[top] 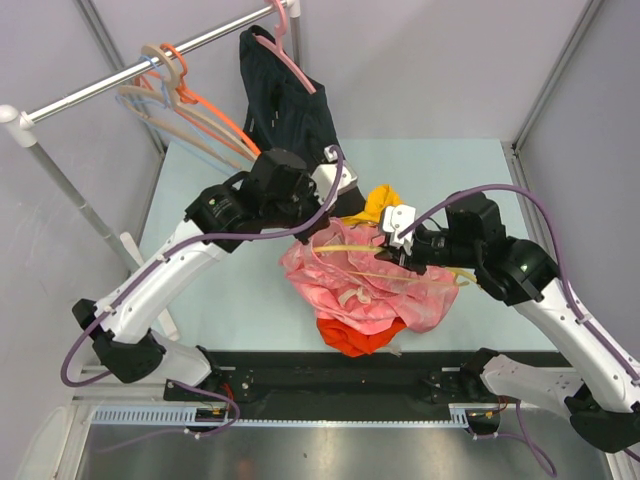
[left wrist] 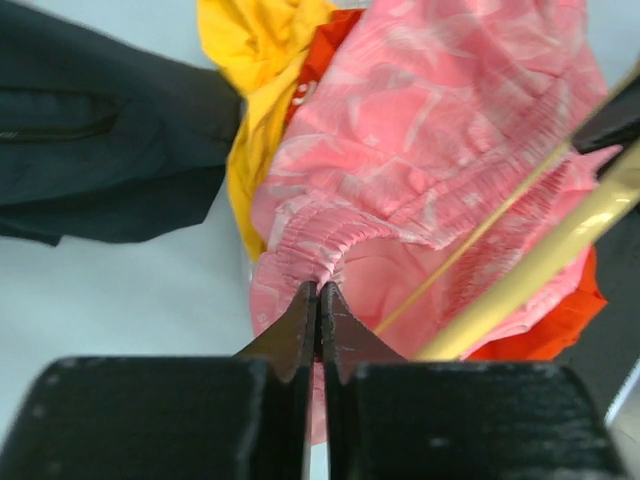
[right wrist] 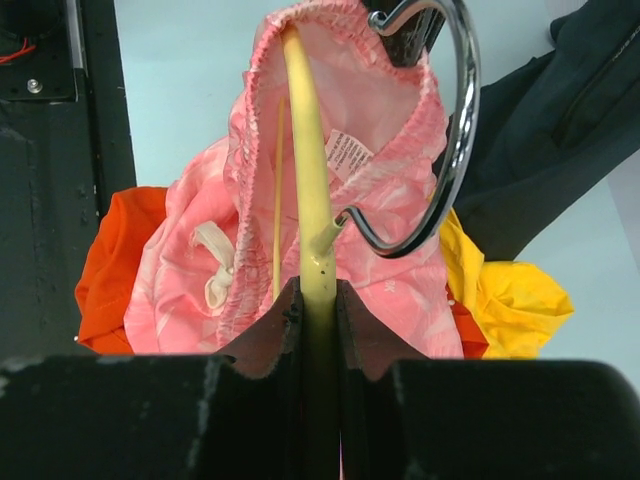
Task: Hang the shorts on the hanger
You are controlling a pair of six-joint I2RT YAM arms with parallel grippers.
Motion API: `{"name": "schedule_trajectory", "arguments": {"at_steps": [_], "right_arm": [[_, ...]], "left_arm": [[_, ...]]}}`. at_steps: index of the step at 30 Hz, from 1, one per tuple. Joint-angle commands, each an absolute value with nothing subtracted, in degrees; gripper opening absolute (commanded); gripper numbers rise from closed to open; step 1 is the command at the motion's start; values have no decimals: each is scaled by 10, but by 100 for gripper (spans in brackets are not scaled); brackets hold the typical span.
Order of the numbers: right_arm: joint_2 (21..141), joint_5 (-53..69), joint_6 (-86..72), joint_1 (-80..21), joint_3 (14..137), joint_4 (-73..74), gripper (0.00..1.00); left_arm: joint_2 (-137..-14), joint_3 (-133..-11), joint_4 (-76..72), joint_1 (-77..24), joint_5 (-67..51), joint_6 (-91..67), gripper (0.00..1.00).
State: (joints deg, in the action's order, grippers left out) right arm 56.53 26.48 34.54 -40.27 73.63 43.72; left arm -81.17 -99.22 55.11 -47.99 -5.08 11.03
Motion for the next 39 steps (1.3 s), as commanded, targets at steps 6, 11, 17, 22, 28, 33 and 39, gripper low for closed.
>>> {"name": "schedule_trajectory", "arguments": {"at_steps": [6,11,17,22,28,33,39], "right_arm": [[540,314,338,-403,701,332,0],[537,325,339,-399,689,327,0],[538,339,339,-397,686,314,0],[536,353,346,-397,686,302,0],[530,354,351,-402,686,301,0],[527,349,350,-405,686,297,0],[483,282,254,-403,687,296,61]], "left_arm": [[-727,-977,556,-436,-209,176,80],[-637,-912,562,-392,-233,235,91],[-586,-821,595,-393,-234,321,93],[-583,-757,500,-413,-229,350,94],[-619,-728,452,-480,-189,383,87],[-639,-726,426,-498,-200,359,23],[-635,-733,397,-463,-204,272,0]]}}
